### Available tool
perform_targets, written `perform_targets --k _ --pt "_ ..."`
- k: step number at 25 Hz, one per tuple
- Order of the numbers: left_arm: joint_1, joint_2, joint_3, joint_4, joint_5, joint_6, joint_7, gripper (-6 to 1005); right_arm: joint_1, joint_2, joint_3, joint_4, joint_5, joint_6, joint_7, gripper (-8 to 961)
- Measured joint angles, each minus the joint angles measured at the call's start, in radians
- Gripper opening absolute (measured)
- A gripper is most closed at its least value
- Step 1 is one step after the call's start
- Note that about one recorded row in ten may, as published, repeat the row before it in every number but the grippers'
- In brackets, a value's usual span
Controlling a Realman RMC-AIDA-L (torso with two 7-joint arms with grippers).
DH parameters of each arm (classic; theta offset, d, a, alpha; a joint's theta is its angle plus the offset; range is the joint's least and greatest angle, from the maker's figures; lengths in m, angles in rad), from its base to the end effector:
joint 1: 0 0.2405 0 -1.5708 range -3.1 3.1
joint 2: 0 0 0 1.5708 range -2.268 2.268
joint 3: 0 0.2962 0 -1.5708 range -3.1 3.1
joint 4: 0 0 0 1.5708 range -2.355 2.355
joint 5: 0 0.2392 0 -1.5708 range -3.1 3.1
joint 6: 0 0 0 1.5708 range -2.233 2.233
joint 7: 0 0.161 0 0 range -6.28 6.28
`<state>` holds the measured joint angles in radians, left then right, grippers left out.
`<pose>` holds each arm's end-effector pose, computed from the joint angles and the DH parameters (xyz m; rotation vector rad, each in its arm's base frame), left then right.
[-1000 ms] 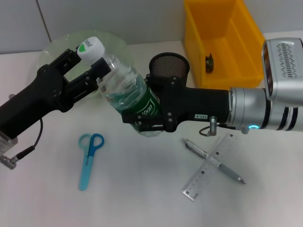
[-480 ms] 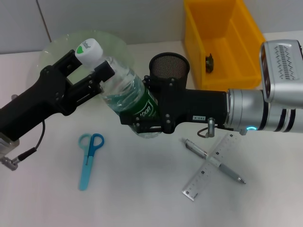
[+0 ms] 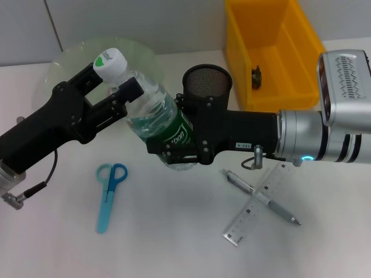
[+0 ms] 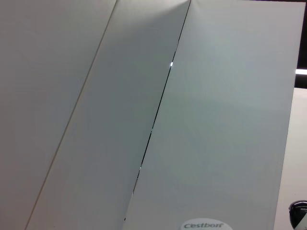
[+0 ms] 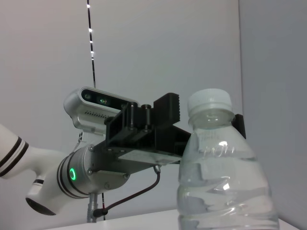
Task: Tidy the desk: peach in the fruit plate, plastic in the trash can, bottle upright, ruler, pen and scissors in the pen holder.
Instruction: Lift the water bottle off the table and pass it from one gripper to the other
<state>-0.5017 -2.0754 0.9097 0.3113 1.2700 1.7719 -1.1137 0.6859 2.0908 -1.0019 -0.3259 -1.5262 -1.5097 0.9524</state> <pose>-0.2598 0.3452 -0.0372 -2.3774 -0.5020 -1.5540 0.2208 0.3867 -0.0997 -2.7386 0.1739 1.0632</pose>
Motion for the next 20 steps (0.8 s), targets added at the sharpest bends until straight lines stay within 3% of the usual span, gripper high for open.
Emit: perform_targets --k 9,14,20 --pt "-0.007 0.0 0.0 -0.012 0.0 0.0 0.0 615 0.001 0.0 -0.013 0.002 -0.001 0.0 0.0 784" --pt "-0.008 0.0 0.0 -0.013 0.001 -0.001 0.0 465 0.001 0.0 -0.013 0.002 -0.001 -0.001 0.0 785" --pt "-0.008 0.0 0.0 -0.016 0.003 -0.002 0.0 465 0.001 0.0 -0.014 0.002 -0.002 -0.005 0.0 787"
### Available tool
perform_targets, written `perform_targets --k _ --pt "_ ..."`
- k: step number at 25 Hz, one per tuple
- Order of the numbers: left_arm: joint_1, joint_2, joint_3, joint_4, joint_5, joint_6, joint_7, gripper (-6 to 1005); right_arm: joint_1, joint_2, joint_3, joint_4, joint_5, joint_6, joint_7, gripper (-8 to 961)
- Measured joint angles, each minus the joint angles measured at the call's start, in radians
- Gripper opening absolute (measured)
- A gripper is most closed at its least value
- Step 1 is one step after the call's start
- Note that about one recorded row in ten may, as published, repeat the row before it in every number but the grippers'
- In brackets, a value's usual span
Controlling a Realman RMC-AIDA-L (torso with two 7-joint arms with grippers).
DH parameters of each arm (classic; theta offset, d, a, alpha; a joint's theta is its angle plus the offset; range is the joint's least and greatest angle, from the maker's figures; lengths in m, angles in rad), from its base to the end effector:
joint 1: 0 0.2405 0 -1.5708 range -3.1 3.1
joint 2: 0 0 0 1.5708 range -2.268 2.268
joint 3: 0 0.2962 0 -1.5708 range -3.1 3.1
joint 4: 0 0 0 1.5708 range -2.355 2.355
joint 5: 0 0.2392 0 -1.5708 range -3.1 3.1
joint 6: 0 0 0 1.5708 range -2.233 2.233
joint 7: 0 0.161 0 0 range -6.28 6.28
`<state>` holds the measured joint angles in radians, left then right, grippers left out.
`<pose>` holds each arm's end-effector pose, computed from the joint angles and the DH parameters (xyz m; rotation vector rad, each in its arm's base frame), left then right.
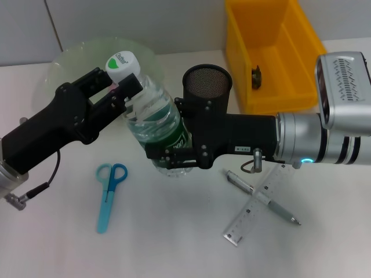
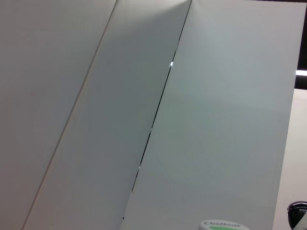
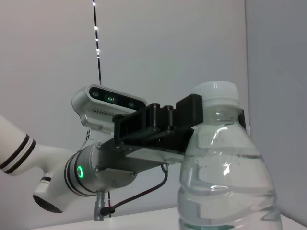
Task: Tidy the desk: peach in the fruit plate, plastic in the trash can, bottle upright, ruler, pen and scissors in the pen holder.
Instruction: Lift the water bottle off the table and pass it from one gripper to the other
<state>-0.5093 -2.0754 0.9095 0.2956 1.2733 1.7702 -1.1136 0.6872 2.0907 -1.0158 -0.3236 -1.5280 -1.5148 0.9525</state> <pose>-0.2591 0.3454 -0.0400 -2.3821 -0.5172 -1.5569 0.2202 0.3842 -0.1019 -2.7579 0.1675 1.0607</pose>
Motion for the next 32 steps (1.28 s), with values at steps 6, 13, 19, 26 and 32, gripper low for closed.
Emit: perform_targets --k 6,13,19,26,32 --pt "-0.002 0.0 0.0 -0.011 0.002 0.0 0.005 458 0.002 0.0 -0.012 0.0 0.0 -0.002 0.0 789" --pt "-0.002 0.0 0.002 -0.011 0.005 0.002 0.009 444 0.002 0.0 -0.012 0.0 0.001 -0.004 0.0 790" --pt "-0.003 0.001 0.002 -0.011 0.008 -0.002 0.005 613 0.002 0.0 -0.012 -0.001 0.002 -0.005 0.005 792" --pt "-0.004 0.002 0.002 -0.01 0.008 0.002 0.001 726 0.002 0.0 -0.012 -0.001 0.002 -0.005 0.007 794" --pt "-0.015 0.002 0.023 -0.01 0.009 -0.004 -0.001 726 0.006 0.0 -0.023 0.001 0.002 -0.005 0.009 795"
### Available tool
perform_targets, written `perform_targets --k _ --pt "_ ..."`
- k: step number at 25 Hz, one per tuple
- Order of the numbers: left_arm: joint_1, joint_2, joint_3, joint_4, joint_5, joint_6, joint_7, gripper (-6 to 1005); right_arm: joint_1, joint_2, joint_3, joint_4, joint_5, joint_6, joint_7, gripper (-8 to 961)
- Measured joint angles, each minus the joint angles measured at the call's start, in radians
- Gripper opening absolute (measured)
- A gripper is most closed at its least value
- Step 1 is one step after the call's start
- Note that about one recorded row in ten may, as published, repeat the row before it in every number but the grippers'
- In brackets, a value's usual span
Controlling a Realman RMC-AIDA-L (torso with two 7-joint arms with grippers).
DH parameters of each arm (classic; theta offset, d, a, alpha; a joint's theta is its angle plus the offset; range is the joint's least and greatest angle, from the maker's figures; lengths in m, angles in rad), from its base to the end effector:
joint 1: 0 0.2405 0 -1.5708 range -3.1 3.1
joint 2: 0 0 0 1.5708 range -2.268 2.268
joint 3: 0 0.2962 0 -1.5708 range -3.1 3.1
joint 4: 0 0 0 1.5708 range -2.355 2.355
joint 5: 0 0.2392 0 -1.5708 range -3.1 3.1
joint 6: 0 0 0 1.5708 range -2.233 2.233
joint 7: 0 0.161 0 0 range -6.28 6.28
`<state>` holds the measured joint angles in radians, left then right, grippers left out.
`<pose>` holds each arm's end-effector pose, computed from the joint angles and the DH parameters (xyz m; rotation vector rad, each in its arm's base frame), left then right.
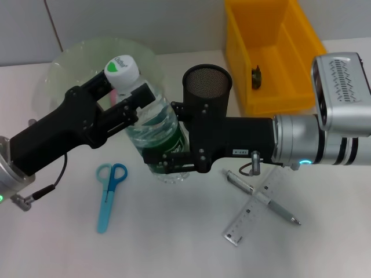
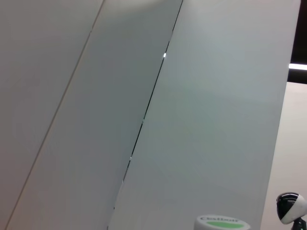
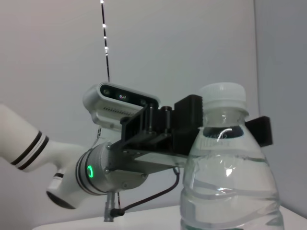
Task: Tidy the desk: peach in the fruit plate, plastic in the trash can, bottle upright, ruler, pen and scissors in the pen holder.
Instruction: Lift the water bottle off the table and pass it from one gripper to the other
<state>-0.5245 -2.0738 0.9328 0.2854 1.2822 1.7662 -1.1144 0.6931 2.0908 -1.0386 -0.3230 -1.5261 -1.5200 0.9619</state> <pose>-0.2548 0.3460 -0.0459 -2.4258 -0.5199 -1.5474 0.2174 0.3821 -0.1046 -2.7863 0.1631 1.0601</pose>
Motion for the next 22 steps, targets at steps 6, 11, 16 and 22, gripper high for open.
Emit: perform_targets --k 6,11,16,22 --pt "-0.006 0.001 0.007 0.0 0.0 -0.004 -0.001 725 0.001 0.0 -0.004 0.001 0.0 0.005 0.0 797" --pt "-0.003 0.003 0.008 0.0 0.0 -0.004 -0.001 725 0.002 0.0 -0.005 0.001 0.0 0.009 0.001 798" --pt "-0.002 0.004 0.008 0.0 -0.001 -0.002 -0.002 717 0.002 0.0 -0.004 0.001 -0.005 0.01 0.001 800" --pt "0.001 0.006 0.008 0.009 0.0 -0.002 -0.012 714 0.002 0.0 -0.004 0.001 -0.008 0.012 0.002 801"
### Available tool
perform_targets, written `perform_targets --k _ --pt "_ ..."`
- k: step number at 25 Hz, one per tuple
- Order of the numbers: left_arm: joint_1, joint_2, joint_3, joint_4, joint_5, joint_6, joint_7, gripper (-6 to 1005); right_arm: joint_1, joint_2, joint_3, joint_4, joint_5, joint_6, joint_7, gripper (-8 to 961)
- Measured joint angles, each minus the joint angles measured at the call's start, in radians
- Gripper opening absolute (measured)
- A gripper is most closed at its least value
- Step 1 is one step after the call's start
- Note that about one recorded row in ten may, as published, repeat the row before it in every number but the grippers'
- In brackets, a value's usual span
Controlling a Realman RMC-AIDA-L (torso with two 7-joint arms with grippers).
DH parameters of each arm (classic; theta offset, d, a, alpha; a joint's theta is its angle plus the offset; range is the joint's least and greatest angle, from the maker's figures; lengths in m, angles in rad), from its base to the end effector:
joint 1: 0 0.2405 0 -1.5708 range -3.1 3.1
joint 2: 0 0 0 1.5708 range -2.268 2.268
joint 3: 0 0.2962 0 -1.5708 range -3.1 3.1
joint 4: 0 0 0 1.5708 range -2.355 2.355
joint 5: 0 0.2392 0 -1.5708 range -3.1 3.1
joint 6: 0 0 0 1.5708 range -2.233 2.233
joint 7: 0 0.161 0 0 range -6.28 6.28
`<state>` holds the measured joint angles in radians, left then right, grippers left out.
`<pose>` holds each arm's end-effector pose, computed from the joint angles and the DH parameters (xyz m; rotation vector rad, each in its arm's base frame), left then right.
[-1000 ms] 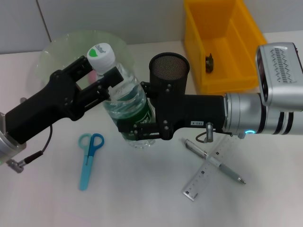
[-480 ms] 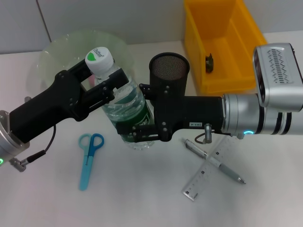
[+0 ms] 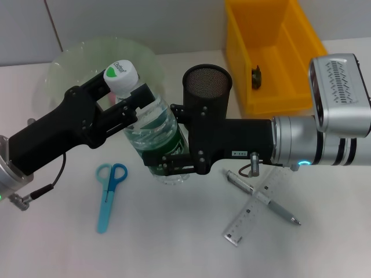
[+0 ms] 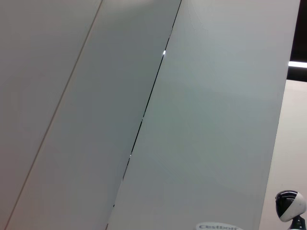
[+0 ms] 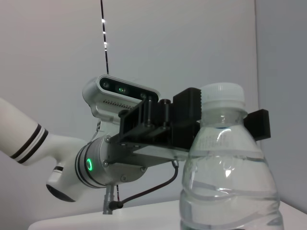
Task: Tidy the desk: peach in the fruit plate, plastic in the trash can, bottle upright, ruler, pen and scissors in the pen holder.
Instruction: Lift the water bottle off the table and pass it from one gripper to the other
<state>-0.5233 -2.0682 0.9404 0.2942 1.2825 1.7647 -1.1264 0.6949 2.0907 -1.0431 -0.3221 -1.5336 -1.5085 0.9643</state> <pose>-0.2555 0.3469 -0.0437 -2.4377 -0.5223 -1.5392 0.2185 0.3826 -0.1066 -2.7950 0.1670 1.0391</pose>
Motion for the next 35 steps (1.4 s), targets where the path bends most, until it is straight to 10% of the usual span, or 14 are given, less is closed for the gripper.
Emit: perform_targets --k 35 --pt "-0.001 0.003 0.006 0.002 0.0 -0.024 -0.014 451 -0.004 -0.002 -0.009 -0.008 0.005 0.0 0.004 810"
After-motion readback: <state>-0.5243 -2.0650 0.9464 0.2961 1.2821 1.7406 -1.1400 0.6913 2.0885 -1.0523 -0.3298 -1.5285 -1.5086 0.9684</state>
